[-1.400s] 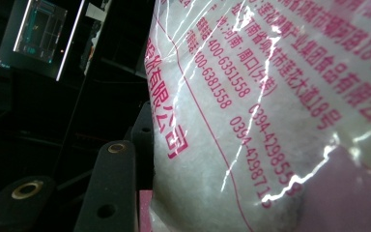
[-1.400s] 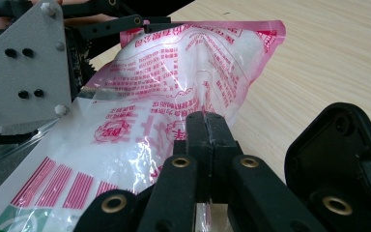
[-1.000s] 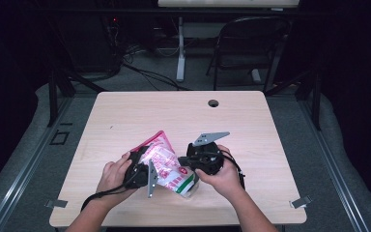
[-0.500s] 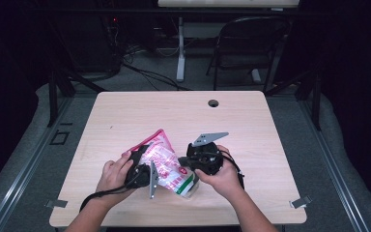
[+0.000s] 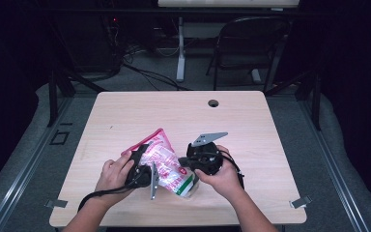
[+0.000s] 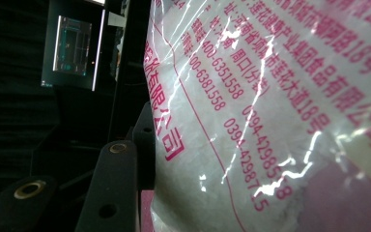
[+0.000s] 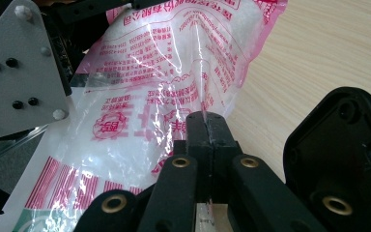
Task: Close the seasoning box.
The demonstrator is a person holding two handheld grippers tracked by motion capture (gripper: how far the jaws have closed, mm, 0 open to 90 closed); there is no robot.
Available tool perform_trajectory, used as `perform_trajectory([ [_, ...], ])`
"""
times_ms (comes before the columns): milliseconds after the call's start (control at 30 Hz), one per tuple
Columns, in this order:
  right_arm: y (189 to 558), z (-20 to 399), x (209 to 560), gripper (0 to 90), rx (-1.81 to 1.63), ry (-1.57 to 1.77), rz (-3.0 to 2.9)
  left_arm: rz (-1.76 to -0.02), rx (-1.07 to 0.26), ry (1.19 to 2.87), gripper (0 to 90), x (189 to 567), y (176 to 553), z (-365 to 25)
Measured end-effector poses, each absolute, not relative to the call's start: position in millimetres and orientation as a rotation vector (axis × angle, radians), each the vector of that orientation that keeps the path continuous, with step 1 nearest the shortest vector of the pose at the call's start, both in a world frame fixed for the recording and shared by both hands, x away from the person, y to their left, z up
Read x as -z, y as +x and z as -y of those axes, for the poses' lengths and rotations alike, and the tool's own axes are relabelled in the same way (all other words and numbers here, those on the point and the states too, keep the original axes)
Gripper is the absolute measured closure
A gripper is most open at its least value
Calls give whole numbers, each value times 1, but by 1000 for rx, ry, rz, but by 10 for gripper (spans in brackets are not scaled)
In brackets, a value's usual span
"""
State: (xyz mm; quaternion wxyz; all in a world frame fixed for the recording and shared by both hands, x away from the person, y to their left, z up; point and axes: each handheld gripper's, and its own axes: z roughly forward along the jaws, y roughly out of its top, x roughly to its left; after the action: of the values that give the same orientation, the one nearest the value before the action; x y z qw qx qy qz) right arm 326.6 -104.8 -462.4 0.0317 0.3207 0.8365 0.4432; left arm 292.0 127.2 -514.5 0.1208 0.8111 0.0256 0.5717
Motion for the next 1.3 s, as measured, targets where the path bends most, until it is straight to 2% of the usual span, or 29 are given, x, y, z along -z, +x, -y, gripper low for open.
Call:
perform_trajectory([
  [1300, 326, 105, 462, 900, -1367, 989, -2580, 62, -1694, 2460, 598, 504, 297, -124],
])
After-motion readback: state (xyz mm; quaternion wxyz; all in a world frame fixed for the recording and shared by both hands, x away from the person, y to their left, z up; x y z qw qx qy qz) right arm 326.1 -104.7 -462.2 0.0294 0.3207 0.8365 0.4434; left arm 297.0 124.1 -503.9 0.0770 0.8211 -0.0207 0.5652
